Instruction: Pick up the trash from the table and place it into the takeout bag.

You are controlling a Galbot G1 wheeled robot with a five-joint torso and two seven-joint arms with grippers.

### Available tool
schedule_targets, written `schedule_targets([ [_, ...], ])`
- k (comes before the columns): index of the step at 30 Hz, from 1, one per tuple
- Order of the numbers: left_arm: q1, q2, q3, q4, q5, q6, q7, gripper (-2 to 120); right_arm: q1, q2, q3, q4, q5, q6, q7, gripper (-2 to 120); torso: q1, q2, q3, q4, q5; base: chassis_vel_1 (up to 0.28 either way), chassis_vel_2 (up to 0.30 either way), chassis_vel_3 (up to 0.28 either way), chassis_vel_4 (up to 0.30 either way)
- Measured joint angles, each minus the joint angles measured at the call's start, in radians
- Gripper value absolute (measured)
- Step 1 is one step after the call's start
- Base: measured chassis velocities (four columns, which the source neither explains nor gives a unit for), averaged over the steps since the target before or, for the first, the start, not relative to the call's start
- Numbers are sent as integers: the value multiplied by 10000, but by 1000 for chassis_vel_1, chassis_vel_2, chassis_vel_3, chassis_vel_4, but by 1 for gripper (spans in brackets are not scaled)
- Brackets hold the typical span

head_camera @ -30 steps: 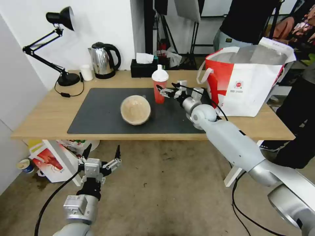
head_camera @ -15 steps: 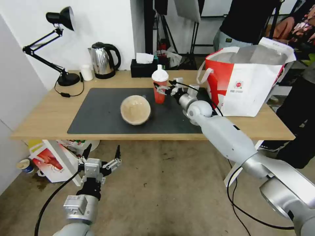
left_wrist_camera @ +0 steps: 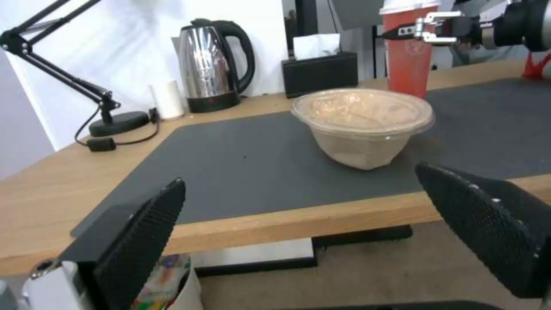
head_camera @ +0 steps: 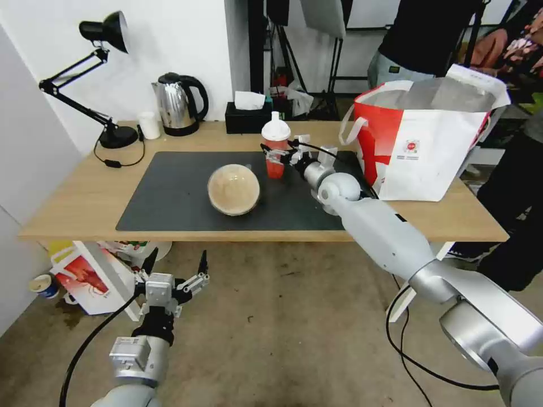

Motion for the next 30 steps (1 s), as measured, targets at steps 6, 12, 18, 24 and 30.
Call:
schedule_targets([
  [6, 0, 0, 1, 0, 0, 0, 0, 100, 25, 126, -16, -193, -21, -24, -81, 100, 0, 0, 0, 1, 0, 0, 0, 0, 0],
  [12, 0, 0, 0, 0, 0, 0, 0, 100, 40, 241, -19, -409, -22, -31, -160, 98, 0, 0, 0, 0, 0, 0, 0, 0, 0],
  [18, 0, 0, 1, 0, 0, 0, 0, 100, -46, 300, 12, -519, 2, -28, -294, 81, 0, 0, 0, 1, 0, 0, 0, 0, 0],
  [24, 0, 0, 0, 0, 0, 0, 0, 100, -91, 297, 31, -527, 45, -27, -310, 68, 0, 0, 0, 1, 0, 0, 0, 0, 0],
  [30, 0, 0, 1, 0, 0, 0, 0, 100, -145, 279, 46, -527, 77, -14, -327, 50, -1, 1, 0, 1, 0, 0, 0, 0, 0],
])
